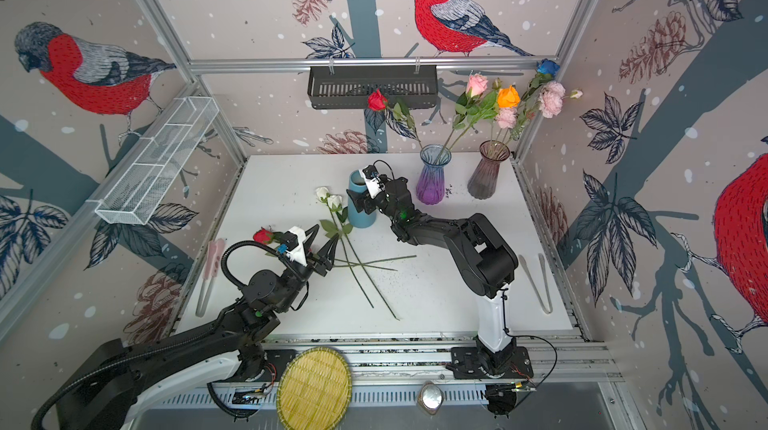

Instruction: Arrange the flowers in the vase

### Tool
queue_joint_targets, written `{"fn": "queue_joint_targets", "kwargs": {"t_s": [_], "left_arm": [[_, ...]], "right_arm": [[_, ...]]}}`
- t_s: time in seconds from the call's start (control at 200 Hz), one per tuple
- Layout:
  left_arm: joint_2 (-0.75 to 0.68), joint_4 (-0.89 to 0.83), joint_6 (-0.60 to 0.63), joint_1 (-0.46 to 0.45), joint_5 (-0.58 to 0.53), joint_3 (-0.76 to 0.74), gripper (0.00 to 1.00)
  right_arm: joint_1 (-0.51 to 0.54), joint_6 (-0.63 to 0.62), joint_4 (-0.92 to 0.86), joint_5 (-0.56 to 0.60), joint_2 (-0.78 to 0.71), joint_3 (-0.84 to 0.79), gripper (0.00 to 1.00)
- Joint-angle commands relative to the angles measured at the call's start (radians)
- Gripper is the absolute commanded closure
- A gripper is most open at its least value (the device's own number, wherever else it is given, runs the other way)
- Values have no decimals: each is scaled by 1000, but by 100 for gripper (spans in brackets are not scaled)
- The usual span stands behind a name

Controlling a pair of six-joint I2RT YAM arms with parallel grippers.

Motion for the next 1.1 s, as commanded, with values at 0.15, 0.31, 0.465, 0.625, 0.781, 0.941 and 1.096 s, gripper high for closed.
{"fn": "queue_joint_targets", "kwargs": {"t_s": [0.15, 0.31, 0.465, 0.625, 0.781, 0.941, 1.096], "left_arm": [[6, 18, 20, 0, -5, 11, 34], [10, 15, 22, 0, -3, 15, 34], [10, 15, 21, 0, 0, 14, 34], [14, 15, 23, 0, -1, 15, 34], [13, 12, 25, 0, -2, 17, 34], [12, 4, 28, 0, -3, 19, 34], [15, 6, 28, 0, -3, 19, 34]], "right_arm": [[7, -34, 34, 19, -121, -115, 51], [19, -92, -25, 55, -255, -208, 51], [41, -112, -44, 88, -340, -286, 51], [55, -94, -46, 107, -354, -316, 50], [61, -77, -32, 107, -352, -335, 42], [64, -70, -20, 131, -371, -357, 12], [68, -83, -35, 152, -419, -376, 8]]}}
